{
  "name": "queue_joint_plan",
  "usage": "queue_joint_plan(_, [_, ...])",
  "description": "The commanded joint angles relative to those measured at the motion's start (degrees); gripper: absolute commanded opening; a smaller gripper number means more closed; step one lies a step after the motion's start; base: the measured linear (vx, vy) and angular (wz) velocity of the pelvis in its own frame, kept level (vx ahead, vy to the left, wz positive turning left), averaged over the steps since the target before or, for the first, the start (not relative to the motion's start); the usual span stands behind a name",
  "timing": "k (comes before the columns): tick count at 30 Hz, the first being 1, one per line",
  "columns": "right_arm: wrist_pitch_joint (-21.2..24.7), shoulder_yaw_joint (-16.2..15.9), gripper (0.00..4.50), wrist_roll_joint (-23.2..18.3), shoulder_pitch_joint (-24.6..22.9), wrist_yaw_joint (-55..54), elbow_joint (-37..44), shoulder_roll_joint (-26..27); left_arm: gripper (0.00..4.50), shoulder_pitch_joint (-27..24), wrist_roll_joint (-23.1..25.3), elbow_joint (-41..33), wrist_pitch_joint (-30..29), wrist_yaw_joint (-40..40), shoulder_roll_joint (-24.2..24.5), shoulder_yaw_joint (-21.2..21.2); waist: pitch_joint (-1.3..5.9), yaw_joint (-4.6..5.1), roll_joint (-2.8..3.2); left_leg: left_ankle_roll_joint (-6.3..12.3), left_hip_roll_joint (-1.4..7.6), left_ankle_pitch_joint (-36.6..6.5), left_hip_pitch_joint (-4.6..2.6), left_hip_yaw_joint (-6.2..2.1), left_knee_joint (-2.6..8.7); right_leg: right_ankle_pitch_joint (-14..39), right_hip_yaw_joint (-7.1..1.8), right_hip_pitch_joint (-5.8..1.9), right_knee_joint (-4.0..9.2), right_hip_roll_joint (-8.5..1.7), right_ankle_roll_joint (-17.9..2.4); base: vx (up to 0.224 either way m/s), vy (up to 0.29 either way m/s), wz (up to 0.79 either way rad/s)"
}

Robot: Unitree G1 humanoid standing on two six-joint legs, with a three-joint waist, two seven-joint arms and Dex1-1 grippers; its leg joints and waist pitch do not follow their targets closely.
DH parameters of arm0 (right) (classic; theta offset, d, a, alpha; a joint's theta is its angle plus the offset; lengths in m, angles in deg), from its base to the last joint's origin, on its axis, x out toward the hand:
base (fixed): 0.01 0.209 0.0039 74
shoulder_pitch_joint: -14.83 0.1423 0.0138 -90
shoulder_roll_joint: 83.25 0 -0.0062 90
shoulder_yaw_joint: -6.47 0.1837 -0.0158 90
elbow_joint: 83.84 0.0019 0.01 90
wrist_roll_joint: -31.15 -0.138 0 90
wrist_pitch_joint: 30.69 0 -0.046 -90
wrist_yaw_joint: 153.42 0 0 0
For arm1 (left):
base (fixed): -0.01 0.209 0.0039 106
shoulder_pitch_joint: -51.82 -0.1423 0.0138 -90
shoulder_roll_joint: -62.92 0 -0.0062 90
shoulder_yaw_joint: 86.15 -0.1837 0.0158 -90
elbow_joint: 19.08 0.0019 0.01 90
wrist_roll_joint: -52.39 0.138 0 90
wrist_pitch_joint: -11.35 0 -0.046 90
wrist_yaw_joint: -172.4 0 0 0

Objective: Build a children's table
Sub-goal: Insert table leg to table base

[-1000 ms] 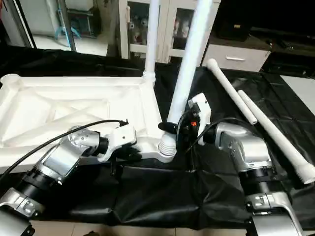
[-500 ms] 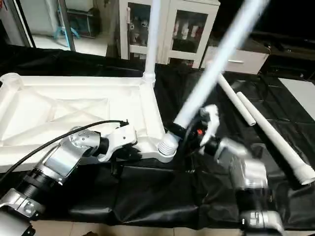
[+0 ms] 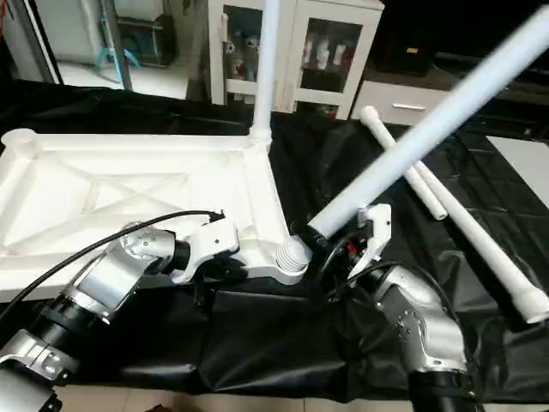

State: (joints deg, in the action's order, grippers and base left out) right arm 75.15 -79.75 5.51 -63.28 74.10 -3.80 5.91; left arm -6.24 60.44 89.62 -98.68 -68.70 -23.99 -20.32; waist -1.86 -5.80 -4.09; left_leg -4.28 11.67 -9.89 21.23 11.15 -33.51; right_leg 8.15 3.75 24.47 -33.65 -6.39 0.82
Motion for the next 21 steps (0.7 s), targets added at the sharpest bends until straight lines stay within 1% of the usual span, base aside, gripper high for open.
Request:
queue_joint_plan(1, [1.5,-2.9,1.85,4.4,-2.3,1.3,-0.4,-2.7,0.0,-0.6,-0.6,1.2,0.2,2.2,-0.2,1.1,2.52,0.02,-0.11,-0.68,1.35,-23.7,-0.87,-1.08,4.99,29.5,-1.43,-1.78,5.31,-1.8,-4.2,0.0,0.0,0.0])
queue_joint_plan(3, [1.3,-3.4,1.85,5.0,-2.3,1.6,0.0,-3.3,0.0,-0.5,-0.6,1.3,0.2,2.3,-0.2,1.1,2.53,0.04,-0.08,-0.63,1.37,-23.7,-0.91,-1.09,5.01,29.3,-1.43,-1.81,5.3,-1.84,-4.3,0.0,0.0,0.0])
queue_joint_plan(4, [1.4,-3.4,1.85,5.0,-2.3,1.7,0.1,-3.3,0.0,-0.5,-0.6,1.2,0.2,2.3,-0.2,1.1,2.52,-0.04,-0.13,-0.45,1.42,-23.9,-1.23,-1.02,5.06,29.2,-1.43,-1.8,5.48,-1.92,-4.6,0.0,0.0,0.0])
queue_joint_plan(5, [1.7,-4.6,1.85,5.9,-2.0,2.4,0.9,-4.7,0.0,-0.5,-0.6,1.3,0.2,2.4,-0.2,1.2,2.6,-0.03,-0.77,-0.25,1.49,-22.8,-1.05,-0.98,5.08,27.9,-1.45,-2.0,5.33,-1.9,-5.0,0.0,0.0,0.0])
queue_joint_plan(6, [2.0,-5.2,1.85,6.2,-1.6,2.9,1.1,-5.3,0.0,-0.4,-0.6,1.5,0.3,2.6,-0.2,1.2,2.58,-0.14,-0.91,-0.03,1.52,-21.8,-0.86,-0.99,5.14,27.0,-1.5,-2.2,5.11,-1.91,-5.1,0.0,0.0,0.0])
queue_joint_plan(7, [2.2,-5.7,1.85,6.3,-1.4,3.1,1.3,-5.8,0.0,-0.3,-0.6,1.6,0.3,2.6,-0.2,1.2,2.53,-0.2,-0.73,0.02,1.53,-21.6,-0.85,-1.01,5.16,27.0,-1.51,-2.2,5.03,-1.95,-5.2,0.0,0.0,0.0])
queue_joint_plan(8, [2.7,-6.4,1.85,6.4,-0.5,3.8,1.3,-6.4,0.0,-0.3,-0.6,1.6,0.3,2.7,-0.2,1.3,2.49,-0.17,-1.12,0.23,1.49,-21.4,-0.8,-0.9,5.09,27.3,-1.54,-2.18,5.12,-1.95,-5.0,0.0,0.0,0.0])
queue_joint_plan(9, [3.0,-6.7,1.85,6.4,0.1,4.1,1.2,-6.7,0.0,-0.3,-0.6,1.5,0.3,2.8,-0.2,1.4,2.44,-0.27,-0.91,0.25,1.44,-21.3,-0.79,-0.95,5.11,28.7,-1.55,-2.21,5.2,-2.11,-4.7,0.0,0.0,0.0])
queue_joint_plan(10, [3.4,-7.1,1.85,6.5,0.7,4.3,1.0,-6.9,0.0,-0.4,-0.7,1.5,0.2,2.8,-0.1,1.4,2.46,-0.32,-0.87,0.24,1.45,-21.3,-0.88,-0.93,5.07,29.1,-1.55,-2.13,5.3,-2.18,-4.5,0.0,0.0,0.0])
queue_joint_plan(11, [3.6,-7.3,1.85,6.5,1.1,4.5,0.9,-7.1,0.0,-0.4,-0.7,1.4,0.2,2.9,-0.1,1.4,2.47,-0.25,-1.32,0.3,1.43,-21.1,-0.8,-0.94,5.02,29.5,-1.5,-2.18,5.3,-2.15,-4.3,0.0,0.0,0.0])
queue_joint_plan(13, [5.8,-8.9,1.85,6.7,3.5,6.0,0.0,-7.8,0.0,-0.5,-0.6,1.4,0.3,3.2,0.0,1.5,2.48,-0.36,-1.3,0.37,1.48,-20.1,-0.73,-1.01,5.04,29.4,-1.53,-2.22,5.16,-2.21,-4.2,0.0,0.0,0.0])
queue_joint_plan(15, [5.9,-9.5,1.85,7.3,4.2,6.2,-0.7,-7.9,0.0,-0.5,-0.6,1.4,0.3,3.3,0.0,1.5,2.46,-0.35,-1.6,0.35,1.52,-19.6,-0.66,-1.0,5.05,29.2,-1.51,-2.25,5.11,-2.22,-4.2,0.0,0.0,0.0])
queue_joint_plan(16, [5.8,-9.9,1.85,7.8,5.0,6.1,-1.7,-7.8,0.0,-0.5,-0.6,1.4,0.2,3.4,0.0,1.5,2.45,-0.34,-1.45,0.21,1.53,-19.9,-0.73,-1.01,5.05,29.1,-1.51,-2.14,5.1,-2.24,-4.4,0.0,0.0,0.0])
queue_joint_plan(17, [5.7,-10.0,1.85,7.9,5.4,5.9,-2.2,-7.7,0.0,-0.5,-0.5,1.4,0.2,3.5,-0.1,1.5,2.41,-0.31,-1.54,0.03,1.5,-20.2,-0.67,-1.04,5.08,29.5,-1.47,-2.16,5.13,-2.27,-4.3,0.0,0.0,0.0])
queue_joint_plan(19, [6.1,-9.8,1.85,7.3,6.1,5.2,-3.3,-7.0,0.0,-0.7,-0.6,0.8,-0.1,3.7,-0.2,1.6,2.34,-0.31,-1.71,-0.21,1.5,-21.1,-0.84,-1.06,5.07,30.9,-1.45,-2.0,5.35,-2.36,-3.8,0.0,0.0,0.0])
queue_joint_plan(21, [6.3,-9.9,1.85,7.4,5.7,4.6,-4.2,-6.6,0.0,-0.8,-0.7,0.5,-0.2,3.8,-0.2,1.6,2.31,-0.13,-1.67,-0.56,1.47,-22.2,-0.83,-1.21,5.12,32.4,-1.33,-1.96,5.53,-2.36,-3.3,0.0,0.0,0.0])
